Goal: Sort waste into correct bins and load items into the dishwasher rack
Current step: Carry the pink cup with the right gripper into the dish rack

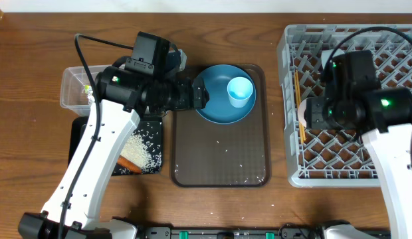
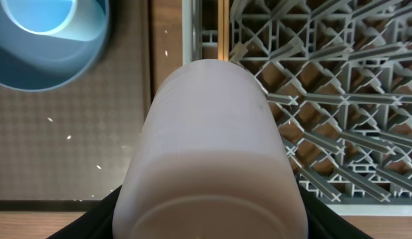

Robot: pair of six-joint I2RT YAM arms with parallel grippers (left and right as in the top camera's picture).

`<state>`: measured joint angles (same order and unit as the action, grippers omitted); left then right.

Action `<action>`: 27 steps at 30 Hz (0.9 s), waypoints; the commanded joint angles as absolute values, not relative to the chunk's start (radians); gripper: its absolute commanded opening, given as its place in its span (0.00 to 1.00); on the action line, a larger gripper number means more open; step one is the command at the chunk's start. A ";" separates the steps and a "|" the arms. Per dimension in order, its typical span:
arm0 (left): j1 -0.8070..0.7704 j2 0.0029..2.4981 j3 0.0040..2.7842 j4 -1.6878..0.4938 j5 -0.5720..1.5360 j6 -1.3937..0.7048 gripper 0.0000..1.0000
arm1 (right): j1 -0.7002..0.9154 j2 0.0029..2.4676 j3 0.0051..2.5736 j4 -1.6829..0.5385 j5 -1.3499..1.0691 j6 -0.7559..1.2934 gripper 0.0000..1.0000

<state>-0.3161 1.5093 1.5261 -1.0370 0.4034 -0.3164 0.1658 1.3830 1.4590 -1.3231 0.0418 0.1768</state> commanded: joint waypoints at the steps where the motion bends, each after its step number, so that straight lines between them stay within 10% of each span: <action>1: -0.313 1.513 1.523 -1.039 0.387 -0.311 0.97 | 0.153 1.431 1.477 -1.324 0.069 0.194 0.48; 27: -0.313 1.513 1.523 -1.039 0.387 -0.311 0.98 | 0.065 1.556 1.477 -1.407 0.094 0.186 0.48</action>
<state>-0.3161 1.5093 1.5261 -1.0367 0.4034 -0.3164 0.0826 1.5505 1.4590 -1.4044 0.0830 0.1772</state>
